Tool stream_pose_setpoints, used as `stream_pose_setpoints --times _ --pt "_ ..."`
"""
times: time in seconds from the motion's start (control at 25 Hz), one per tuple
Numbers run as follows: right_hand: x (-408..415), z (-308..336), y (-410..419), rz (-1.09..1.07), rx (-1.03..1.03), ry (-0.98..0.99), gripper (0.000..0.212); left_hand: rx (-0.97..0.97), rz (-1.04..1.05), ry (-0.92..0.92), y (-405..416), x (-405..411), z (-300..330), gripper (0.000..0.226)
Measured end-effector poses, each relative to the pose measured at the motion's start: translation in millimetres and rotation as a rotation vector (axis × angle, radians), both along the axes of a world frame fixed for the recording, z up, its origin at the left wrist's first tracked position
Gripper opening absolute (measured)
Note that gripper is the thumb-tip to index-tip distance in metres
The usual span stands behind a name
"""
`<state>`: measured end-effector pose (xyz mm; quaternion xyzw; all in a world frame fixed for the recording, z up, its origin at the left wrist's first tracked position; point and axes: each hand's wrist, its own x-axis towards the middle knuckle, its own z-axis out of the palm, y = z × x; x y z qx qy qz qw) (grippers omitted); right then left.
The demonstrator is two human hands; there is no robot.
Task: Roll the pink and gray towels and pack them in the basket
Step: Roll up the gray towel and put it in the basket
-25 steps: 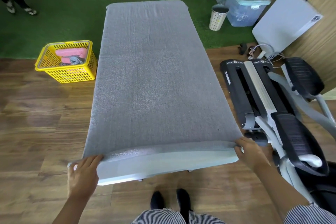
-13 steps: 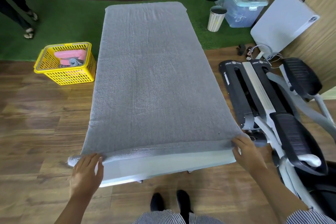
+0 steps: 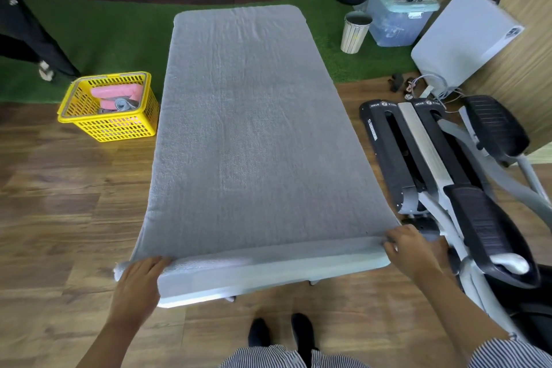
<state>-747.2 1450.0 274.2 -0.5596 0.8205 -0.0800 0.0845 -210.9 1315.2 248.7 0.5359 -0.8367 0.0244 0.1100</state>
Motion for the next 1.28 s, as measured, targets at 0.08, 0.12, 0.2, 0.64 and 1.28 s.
stream_pose_setpoints --times 0.08,0.12,0.2,0.64,1.28 --pt "0.2 -3.3 -2.8 -0.019 -0.019 0.006 0.02 -0.015 0.097 0.019 -2.2 -7.0 4.9 0.044" --pt "0.9 -6.0 -3.7 -0.007 -0.033 0.01 0.027 -0.025 0.153 0.039 -1.7 -13.3 8.4 0.033" --pt "3.2 -10.1 -3.1 0.019 -0.05 -0.008 0.036 -0.028 0.159 0.098 0.8 -23.2 11.7 0.022" --pt "4.0 -7.9 -5.6 -0.069 0.014 -0.161 0.029 0.053 0.097 0.091 2.0 -12.1 -1.8 0.051" --pt "7.4 6.6 -12.3 -0.059 -0.027 -0.191 0.037 0.019 0.073 0.214 -3.7 -23.5 6.2 0.044"
